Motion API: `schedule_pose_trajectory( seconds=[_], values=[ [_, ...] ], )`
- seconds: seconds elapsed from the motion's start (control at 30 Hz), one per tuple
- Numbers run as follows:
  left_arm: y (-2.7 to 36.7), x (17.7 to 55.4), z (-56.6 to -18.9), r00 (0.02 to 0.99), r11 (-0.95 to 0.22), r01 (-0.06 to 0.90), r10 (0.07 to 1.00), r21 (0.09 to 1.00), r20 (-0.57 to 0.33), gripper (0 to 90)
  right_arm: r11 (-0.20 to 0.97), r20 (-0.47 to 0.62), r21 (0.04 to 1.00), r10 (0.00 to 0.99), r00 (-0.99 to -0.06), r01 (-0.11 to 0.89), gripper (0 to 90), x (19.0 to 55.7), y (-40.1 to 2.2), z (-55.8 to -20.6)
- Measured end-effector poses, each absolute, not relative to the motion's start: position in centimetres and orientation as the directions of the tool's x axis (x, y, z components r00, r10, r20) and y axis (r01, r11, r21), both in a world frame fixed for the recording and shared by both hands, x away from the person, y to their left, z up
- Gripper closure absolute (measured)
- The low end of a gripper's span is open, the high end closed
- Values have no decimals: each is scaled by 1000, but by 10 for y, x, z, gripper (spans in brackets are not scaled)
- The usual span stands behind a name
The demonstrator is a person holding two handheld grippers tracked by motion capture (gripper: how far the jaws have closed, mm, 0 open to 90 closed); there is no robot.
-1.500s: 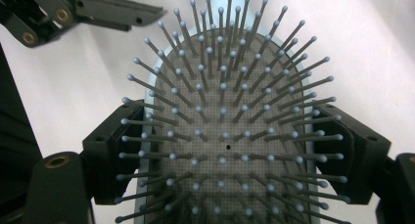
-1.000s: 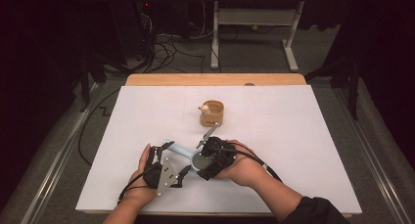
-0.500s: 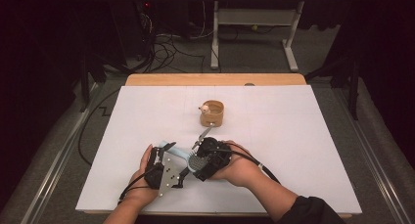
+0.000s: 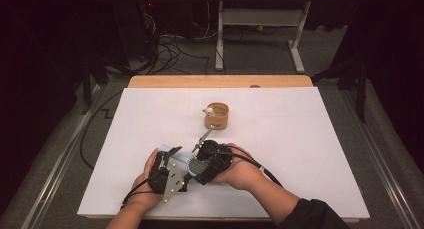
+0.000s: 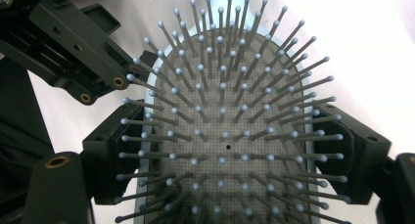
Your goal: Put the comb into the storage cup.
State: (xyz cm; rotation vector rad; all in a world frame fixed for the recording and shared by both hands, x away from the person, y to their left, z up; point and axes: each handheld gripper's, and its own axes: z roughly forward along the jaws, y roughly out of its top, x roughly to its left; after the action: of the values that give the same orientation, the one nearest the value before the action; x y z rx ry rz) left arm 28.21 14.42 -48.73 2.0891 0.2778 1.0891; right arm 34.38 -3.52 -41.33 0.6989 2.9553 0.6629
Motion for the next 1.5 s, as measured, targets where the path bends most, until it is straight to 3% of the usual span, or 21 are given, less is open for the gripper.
schedule_pose_trajectory(
  seconds=[1.5],
  values=[
    [131,272,-491,584,-783,-205,383,587,715,450,804,75,407,443,-893,433,205,342,-41,-412]
  ],
)
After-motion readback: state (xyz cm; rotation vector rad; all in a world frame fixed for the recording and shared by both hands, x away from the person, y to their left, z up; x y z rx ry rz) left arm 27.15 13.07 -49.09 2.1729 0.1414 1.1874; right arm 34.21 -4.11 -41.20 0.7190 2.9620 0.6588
